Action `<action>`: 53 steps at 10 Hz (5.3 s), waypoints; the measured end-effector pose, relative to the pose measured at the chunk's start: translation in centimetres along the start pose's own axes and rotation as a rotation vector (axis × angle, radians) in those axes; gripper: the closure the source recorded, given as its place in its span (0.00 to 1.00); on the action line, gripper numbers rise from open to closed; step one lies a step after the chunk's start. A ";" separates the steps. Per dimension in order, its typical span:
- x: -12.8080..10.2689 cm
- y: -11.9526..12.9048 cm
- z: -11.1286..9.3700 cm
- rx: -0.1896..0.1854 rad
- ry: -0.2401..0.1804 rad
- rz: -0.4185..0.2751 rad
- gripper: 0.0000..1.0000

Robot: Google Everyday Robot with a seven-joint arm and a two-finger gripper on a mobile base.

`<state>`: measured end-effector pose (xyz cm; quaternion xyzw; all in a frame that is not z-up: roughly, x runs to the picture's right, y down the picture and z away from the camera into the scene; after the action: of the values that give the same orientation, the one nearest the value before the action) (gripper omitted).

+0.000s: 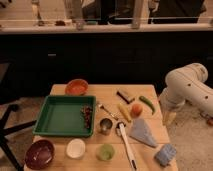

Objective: Place sponge in paper cup

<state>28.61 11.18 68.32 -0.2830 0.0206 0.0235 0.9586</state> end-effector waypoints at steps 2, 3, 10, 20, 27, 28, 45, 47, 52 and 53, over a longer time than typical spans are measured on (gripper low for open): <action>0.0 0.0 0.0 0.000 0.000 0.000 0.20; 0.0 0.0 0.0 0.000 0.000 0.000 0.20; 0.0 0.0 0.0 0.000 0.000 0.000 0.20; 0.0 0.0 0.0 0.000 0.000 0.000 0.20; 2.4 2.4 0.9 0.016 -0.097 -0.163 0.20; 3.0 2.6 1.4 0.018 -0.102 -0.185 0.20; 6.2 13.7 11.6 -0.120 -0.038 -0.522 0.20; 5.4 14.0 12.1 -0.117 -0.095 -0.554 0.20; 5.1 13.8 13.7 -0.110 -0.144 -0.518 0.20; 5.0 13.8 13.7 -0.109 -0.144 -0.518 0.20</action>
<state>33.21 30.35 72.09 -0.3274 -0.1219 -0.2016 0.9151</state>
